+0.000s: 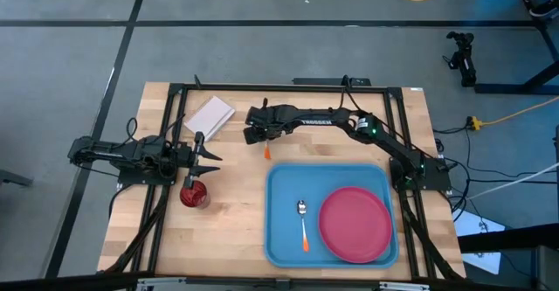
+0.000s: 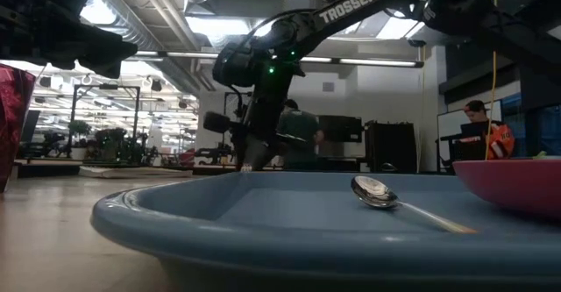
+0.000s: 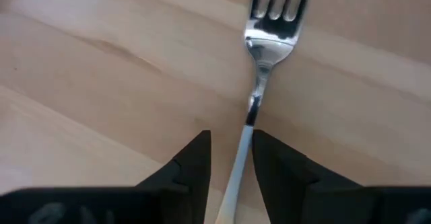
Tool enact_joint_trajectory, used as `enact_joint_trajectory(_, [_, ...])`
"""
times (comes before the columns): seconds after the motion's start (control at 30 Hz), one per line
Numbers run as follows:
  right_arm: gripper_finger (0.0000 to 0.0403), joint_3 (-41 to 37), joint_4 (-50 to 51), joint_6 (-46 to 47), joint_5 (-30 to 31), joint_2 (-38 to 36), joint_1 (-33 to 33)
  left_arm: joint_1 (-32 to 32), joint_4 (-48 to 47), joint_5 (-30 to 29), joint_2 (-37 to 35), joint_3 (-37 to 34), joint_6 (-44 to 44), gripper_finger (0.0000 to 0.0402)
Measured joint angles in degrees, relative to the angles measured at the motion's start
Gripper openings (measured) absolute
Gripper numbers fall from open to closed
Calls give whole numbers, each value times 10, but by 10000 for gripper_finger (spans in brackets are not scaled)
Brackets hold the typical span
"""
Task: Pick and place plate/cup/fork/spoon on tray
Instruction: Put the orange fork on the blue tray
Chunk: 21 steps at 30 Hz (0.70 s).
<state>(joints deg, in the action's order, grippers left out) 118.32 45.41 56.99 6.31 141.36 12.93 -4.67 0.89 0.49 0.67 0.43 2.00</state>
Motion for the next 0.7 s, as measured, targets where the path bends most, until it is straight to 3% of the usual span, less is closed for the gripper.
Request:
enact_joint_trajectory(0.37, [112,-31,-24,0,-7,-4,4,0,0,0,0,0,0,127])
enact_joint_trajectory(0.7, [83,-28,-1,13,5,-3,5,0,0,0,0,0,0,127])
